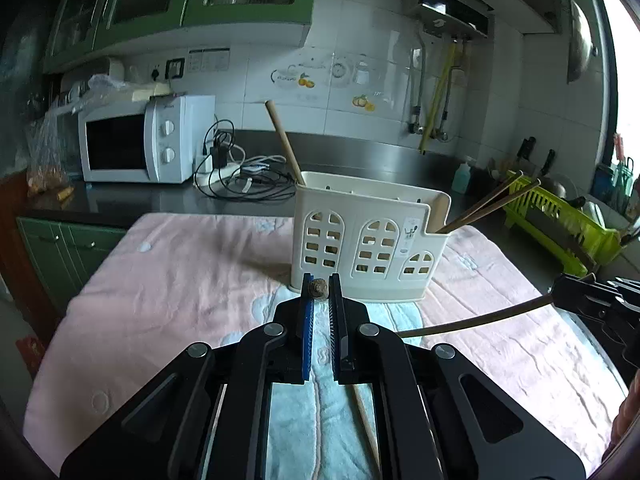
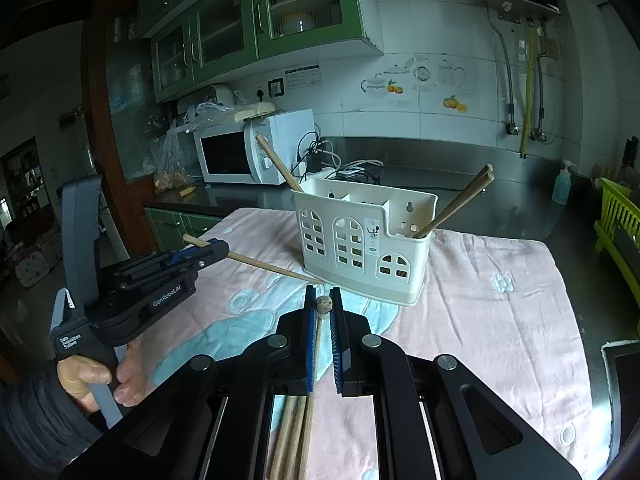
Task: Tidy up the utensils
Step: 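Carry the left gripper's chopstick upright over the holder while the right carries its own there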
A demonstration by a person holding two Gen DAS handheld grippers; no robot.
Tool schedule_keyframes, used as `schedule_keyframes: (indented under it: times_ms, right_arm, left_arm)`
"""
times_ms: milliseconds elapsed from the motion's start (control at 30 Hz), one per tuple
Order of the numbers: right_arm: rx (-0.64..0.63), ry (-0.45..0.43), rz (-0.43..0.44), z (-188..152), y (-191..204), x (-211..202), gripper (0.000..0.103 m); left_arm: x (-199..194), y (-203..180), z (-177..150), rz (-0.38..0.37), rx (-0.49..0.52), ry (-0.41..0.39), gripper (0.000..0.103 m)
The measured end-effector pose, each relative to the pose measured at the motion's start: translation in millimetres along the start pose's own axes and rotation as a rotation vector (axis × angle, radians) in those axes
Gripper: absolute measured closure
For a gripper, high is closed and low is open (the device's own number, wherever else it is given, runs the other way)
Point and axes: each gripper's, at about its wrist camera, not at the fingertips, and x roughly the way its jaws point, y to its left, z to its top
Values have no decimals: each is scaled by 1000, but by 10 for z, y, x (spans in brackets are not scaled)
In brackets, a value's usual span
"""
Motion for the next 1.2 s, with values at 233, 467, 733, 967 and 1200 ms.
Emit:
schedule_keyframes:
  times_ms: [233,467,733,967,1200]
  right_arm:
    - [-11,-10,12,152,-12,-97,96]
    - [-22,8,31,443,-113,-276,96]
    - [-44,-5,24,896,-270,-537,96]
    - [-50,-55,-12,1364,-423,-702,96]
    - [-42,-94,-66,1659,-588,-585,96]
  left_arm:
    - [-67,14,79,-14,-15,57,98]
    - [-291,11,262,-34,-21,71,98]
    - [-504,-70,536,-64,-10,36,98]
    - [-628,-204,991,-82,9,-37,98]
    - [-658,-322,1577,-68,22,-156,98]
